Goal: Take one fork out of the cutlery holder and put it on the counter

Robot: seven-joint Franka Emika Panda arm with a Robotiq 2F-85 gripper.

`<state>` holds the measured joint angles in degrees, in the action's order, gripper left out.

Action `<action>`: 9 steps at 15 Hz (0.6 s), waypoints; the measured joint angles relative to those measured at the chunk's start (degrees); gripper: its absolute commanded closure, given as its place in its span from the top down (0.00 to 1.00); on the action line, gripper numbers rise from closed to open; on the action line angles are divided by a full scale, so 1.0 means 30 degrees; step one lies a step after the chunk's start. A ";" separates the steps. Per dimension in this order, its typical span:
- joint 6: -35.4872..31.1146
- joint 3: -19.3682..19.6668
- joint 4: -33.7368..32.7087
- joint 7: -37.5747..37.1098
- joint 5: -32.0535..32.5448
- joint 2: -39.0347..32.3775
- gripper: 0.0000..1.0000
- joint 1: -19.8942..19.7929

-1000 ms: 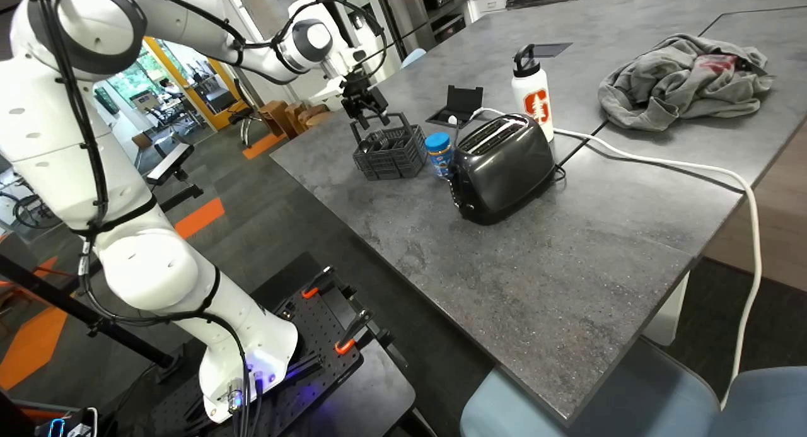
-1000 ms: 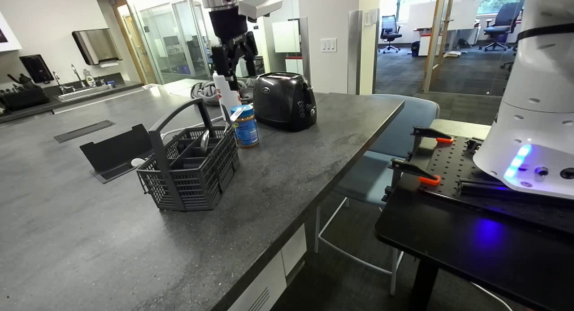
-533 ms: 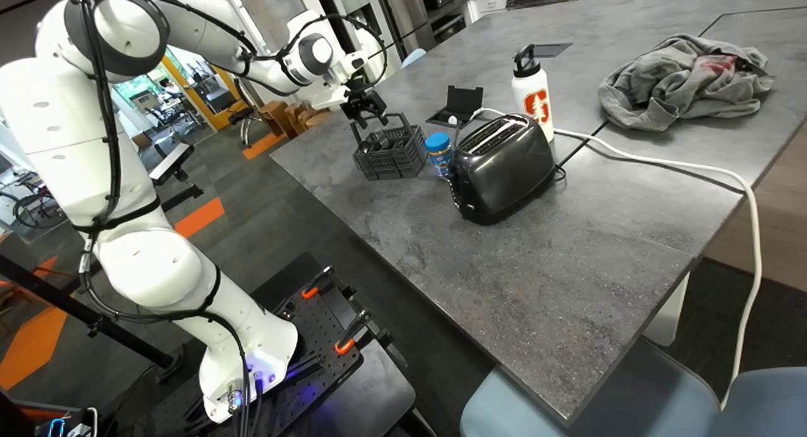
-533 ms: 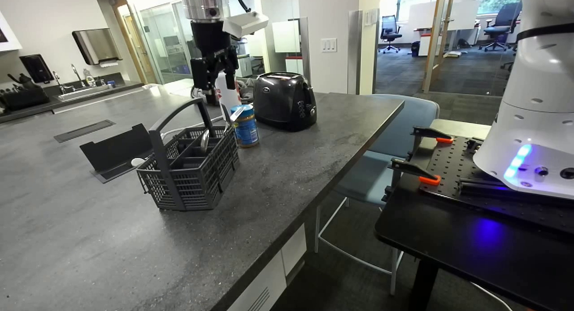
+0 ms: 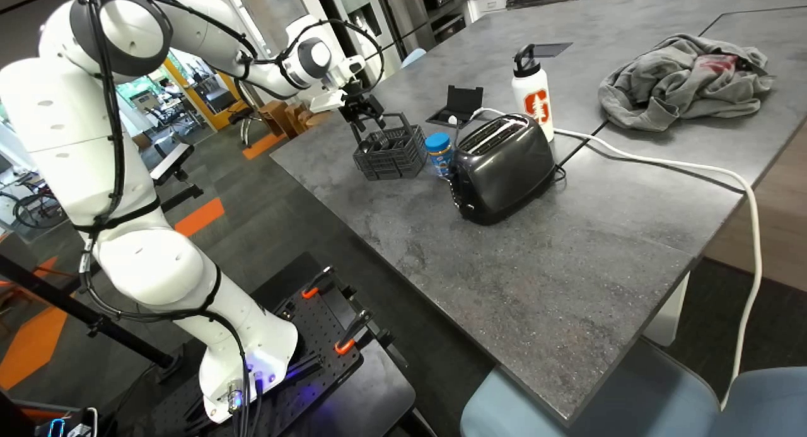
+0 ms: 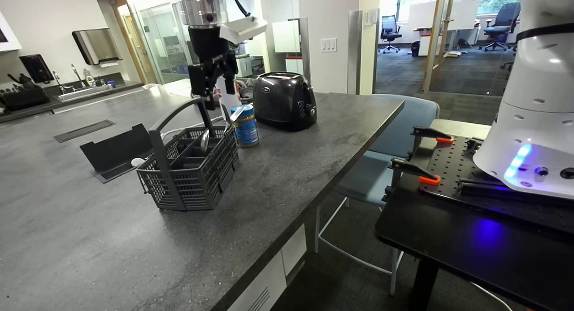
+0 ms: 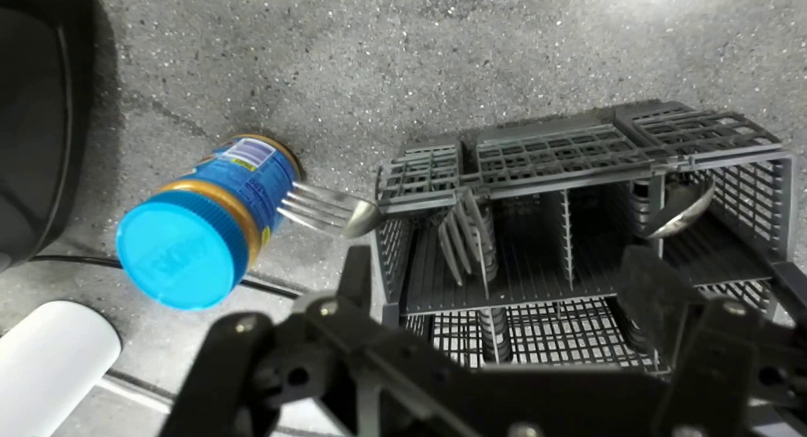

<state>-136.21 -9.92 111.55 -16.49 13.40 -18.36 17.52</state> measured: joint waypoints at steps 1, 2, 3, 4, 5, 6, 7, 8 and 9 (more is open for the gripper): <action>0.0000 0.0021 0.0000 0.0000 0.0001 0.0000 1.00 0.0001; 0.0000 0.0022 0.0004 0.0005 -0.0005 -0.0006 1.00 0.0001; 0.0000 0.0026 0.0005 0.0005 -0.0005 -0.0031 1.00 0.0002; -0.0005 0.0029 0.0006 0.0004 -0.0005 -0.0078 1.00 0.0007; -0.0025 0.0029 0.0006 0.0003 -0.0005 -0.0140 1.00 0.0026; -0.0058 0.0039 0.0006 -0.0009 -0.0005 -0.0202 1.00 0.0062; -0.0114 0.0054 0.0005 -0.0078 -0.0005 -0.0266 1.00 0.0112; -0.0155 0.0072 0.0006 -0.0263 0.0012 -0.0325 1.00 0.0179; -0.0190 0.0128 0.0006 -0.0394 0.0035 -0.0367 0.75 0.0281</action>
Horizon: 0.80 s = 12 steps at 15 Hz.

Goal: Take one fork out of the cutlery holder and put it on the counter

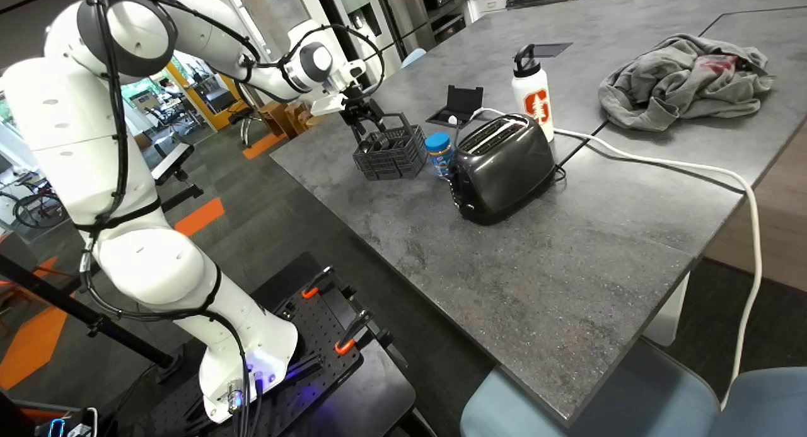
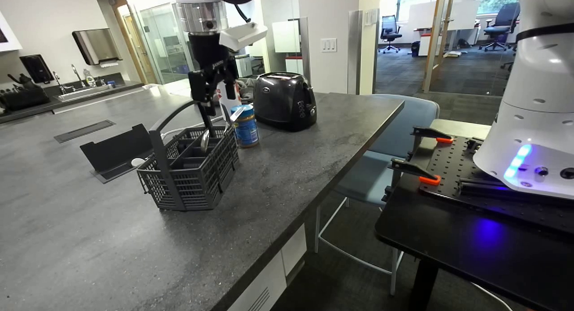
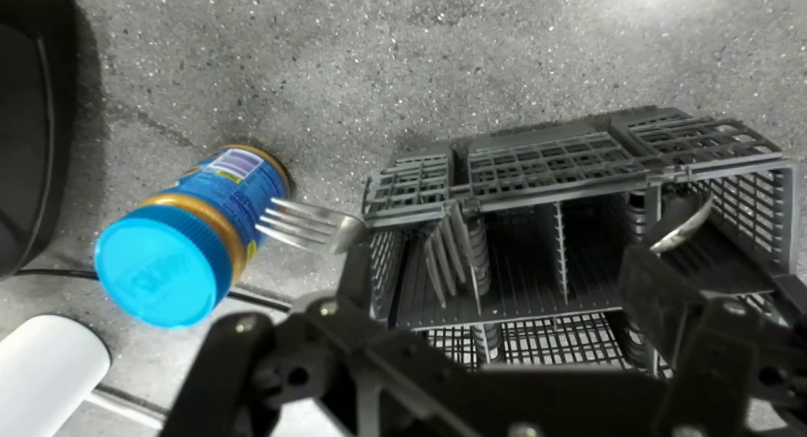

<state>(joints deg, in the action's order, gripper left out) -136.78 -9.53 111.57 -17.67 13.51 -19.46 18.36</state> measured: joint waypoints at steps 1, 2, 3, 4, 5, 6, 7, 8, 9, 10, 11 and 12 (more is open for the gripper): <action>-0.0026 0.0072 0.0000 -0.0223 0.0042 -0.0023 0.74 0.0115; -0.0056 0.0118 0.0000 -0.0307 0.0064 -0.0036 0.66 0.0192; -0.0096 0.0183 0.0000 -0.0460 0.0146 -0.0045 0.59 0.0283; -0.0147 0.0227 0.0000 -0.0717 0.0357 -0.0055 0.49 0.0350; -0.0177 0.0265 0.0000 -0.0994 0.0561 -0.0064 0.42 0.0405; -0.0192 0.0334 0.0000 -0.1187 0.0722 -0.0068 0.35 0.0483; -0.0199 0.0421 0.0000 -0.1430 0.0891 -0.0069 0.27 0.0578; -0.0200 0.0479 0.0000 -0.1680 0.1082 -0.0069 0.20 0.0631; -0.0201 0.0545 0.0000 -0.1878 0.1255 -0.0070 0.12 0.0678; -0.0201 0.0628 0.0000 -0.2135 0.1412 -0.0069 0.05 0.0738; -0.0201 0.0697 0.0000 -0.2303 0.1526 -0.0070 0.00 0.0774; -0.0201 0.0744 0.0000 -0.2506 0.1645 -0.0069 0.00 0.0794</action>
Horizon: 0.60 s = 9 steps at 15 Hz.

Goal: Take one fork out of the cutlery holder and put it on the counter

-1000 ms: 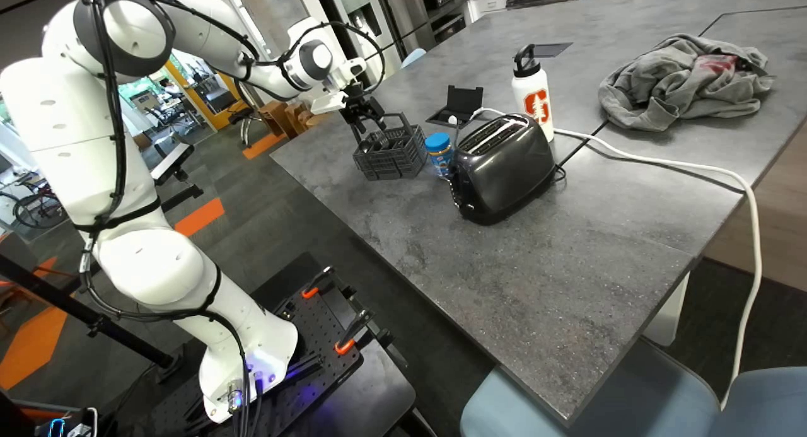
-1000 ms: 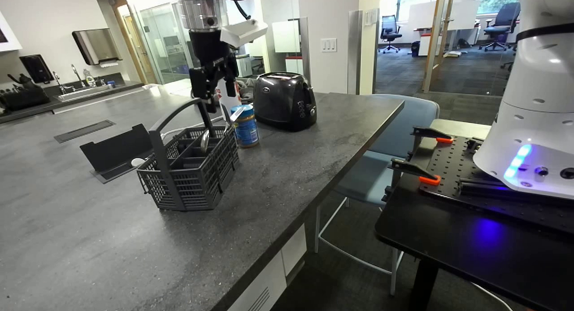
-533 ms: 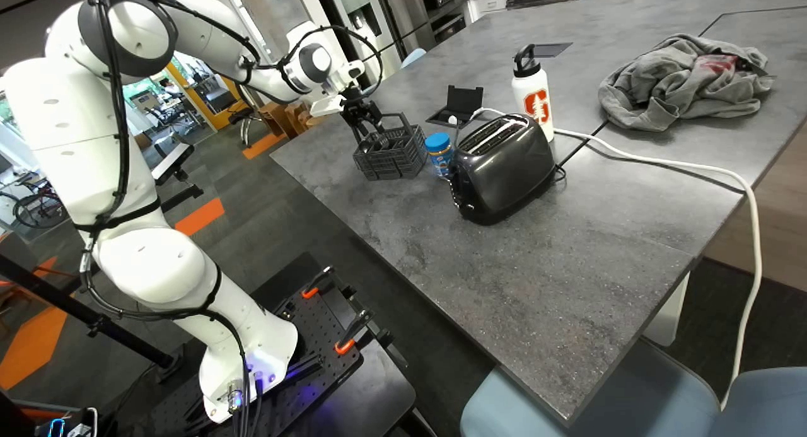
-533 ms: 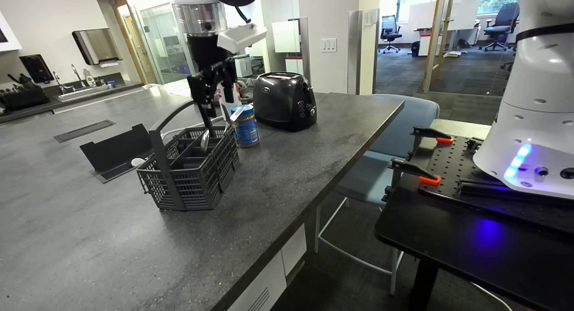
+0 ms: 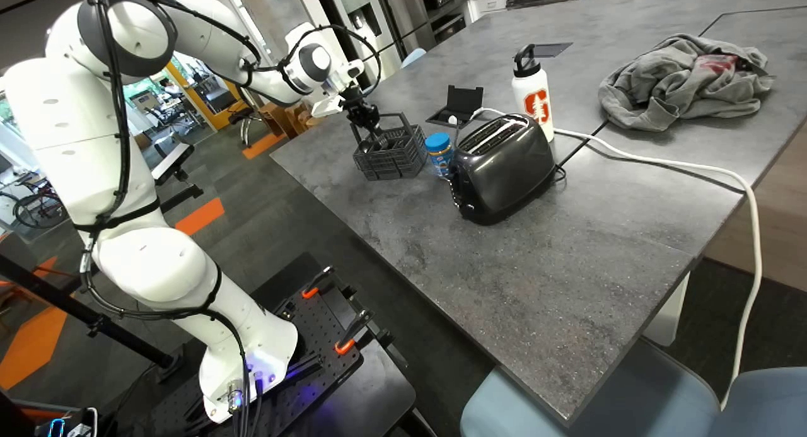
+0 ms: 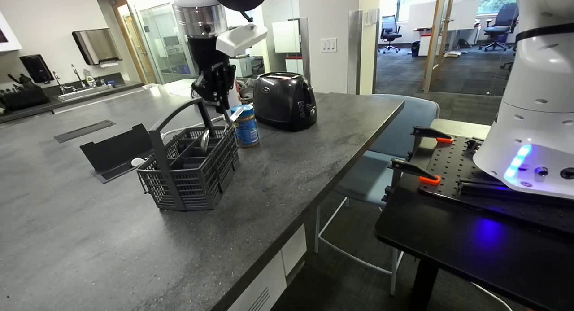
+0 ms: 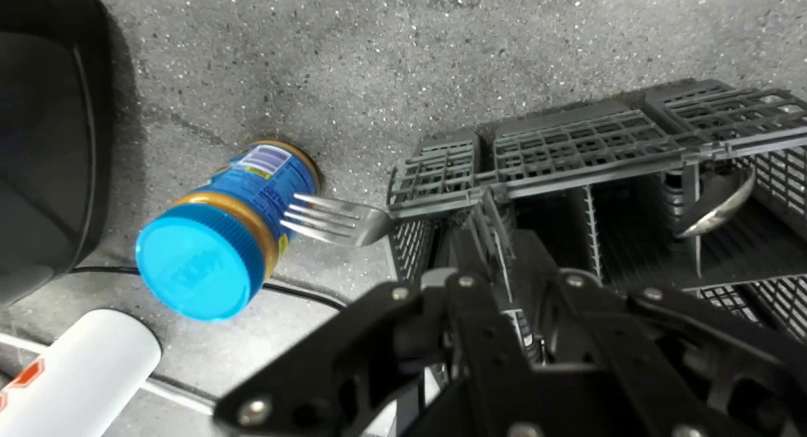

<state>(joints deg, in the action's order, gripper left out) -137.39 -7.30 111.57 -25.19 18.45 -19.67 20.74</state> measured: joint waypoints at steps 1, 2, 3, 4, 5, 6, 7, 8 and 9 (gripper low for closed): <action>0.0000 0.0045 -0.0003 -0.0112 0.0119 0.0003 0.00 0.0014; 0.0000 0.0080 -0.0008 -0.0325 0.0238 0.0008 0.00 0.0018; -0.0001 0.0130 -0.0009 -0.0430 0.0366 0.0014 0.01 0.0022; -0.0001 0.0148 -0.0009 -0.0436 0.0377 0.0015 0.01 0.0025; -0.0001 0.0148 -0.0011 -0.0436 0.0378 0.0023 0.01 0.0045; -0.0001 0.0147 -0.0013 -0.0436 0.0378 0.0055 0.01 0.0095; 0.0003 0.0143 -0.0023 -0.0436 0.0378 0.0121 0.01 0.0191; 0.0010 0.0132 -0.0035 -0.0436 0.0379 0.0217 0.01 0.0299; 0.0047 0.0120 -0.0042 -0.0435 0.0380 0.0352 0.01 0.0401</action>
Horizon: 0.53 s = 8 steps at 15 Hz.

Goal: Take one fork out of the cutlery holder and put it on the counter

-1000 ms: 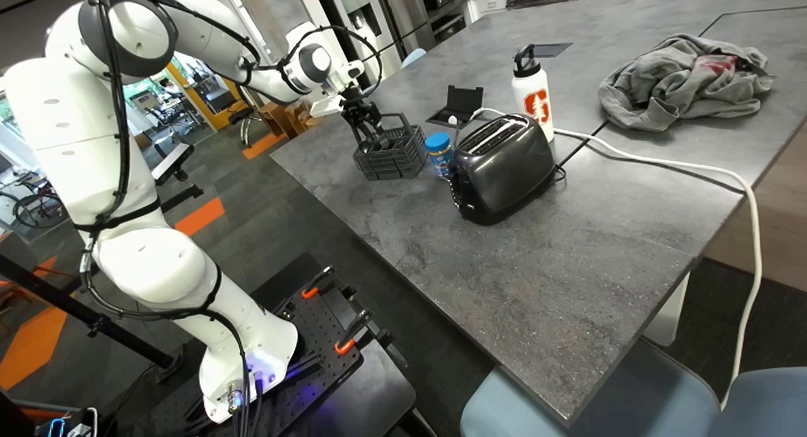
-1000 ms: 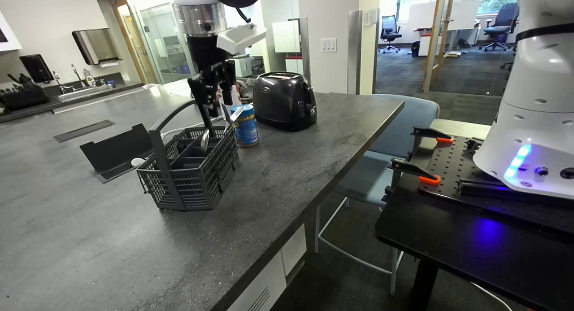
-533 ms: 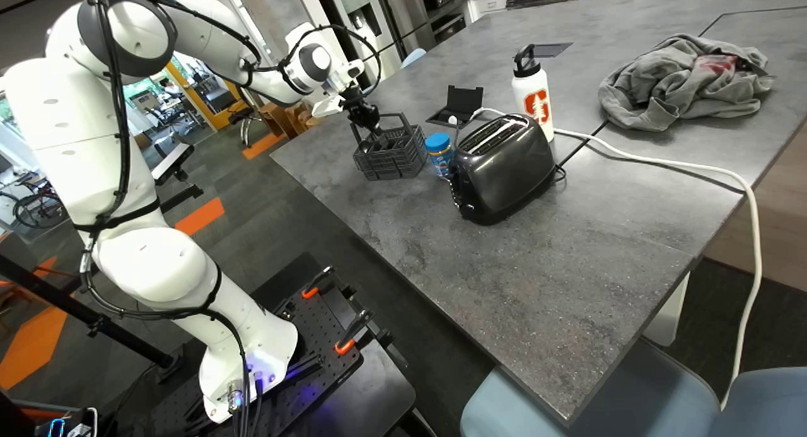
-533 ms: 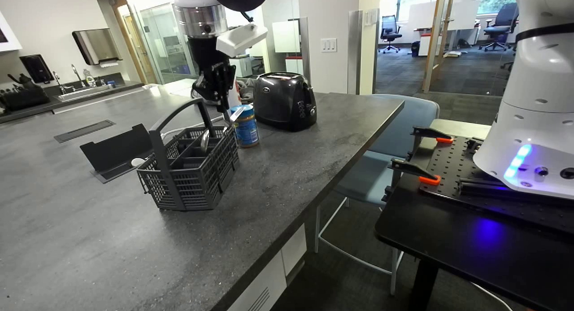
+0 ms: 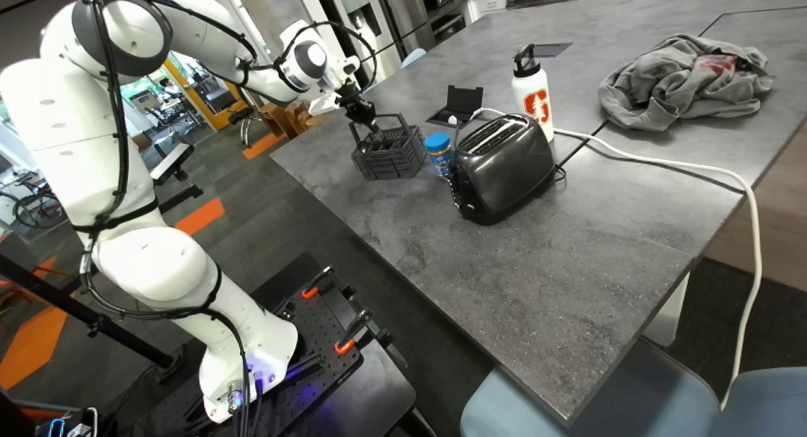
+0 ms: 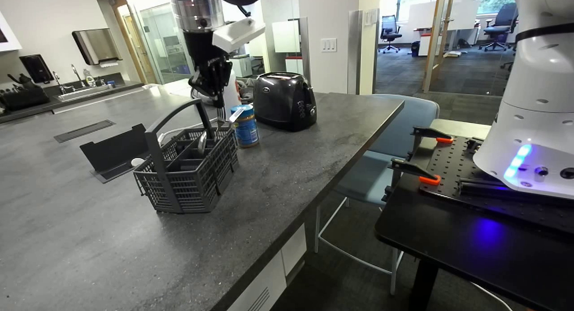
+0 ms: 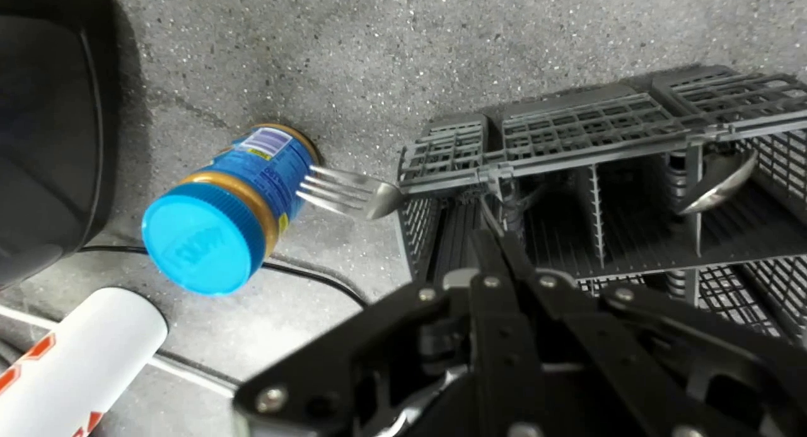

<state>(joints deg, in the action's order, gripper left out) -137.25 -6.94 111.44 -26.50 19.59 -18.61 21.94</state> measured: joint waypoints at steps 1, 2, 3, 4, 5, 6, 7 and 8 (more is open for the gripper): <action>0.0030 -0.0009 -0.0013 0.0001 0.0004 0.0165 0.01 0.0117; 0.0137 -0.0036 -0.0034 0.0001 0.0020 0.0371 0.01 0.0229; 0.0393 -0.0064 -0.0073 0.0001 0.0037 0.0612 0.01 0.0347; 0.0841 -0.0143 -0.0134 0.0001 0.0040 0.0905 0.01 0.0439; 0.1448 -0.0277 -0.0236 0.0001 0.0040 0.1202 0.01 0.0481; 0.2209 -0.0426 -0.0355 0.0007 0.0040 0.1533 0.01 0.0513; 0.3075 -0.0590 -0.0483 0.0011 0.0040 0.1888 0.01 0.0535; 0.3970 -0.0769 -0.0595 0.0015 0.0040 0.2266 0.01 0.0542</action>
<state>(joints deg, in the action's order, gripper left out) -125.34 -9.25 109.66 -26.45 19.71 -11.81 23.57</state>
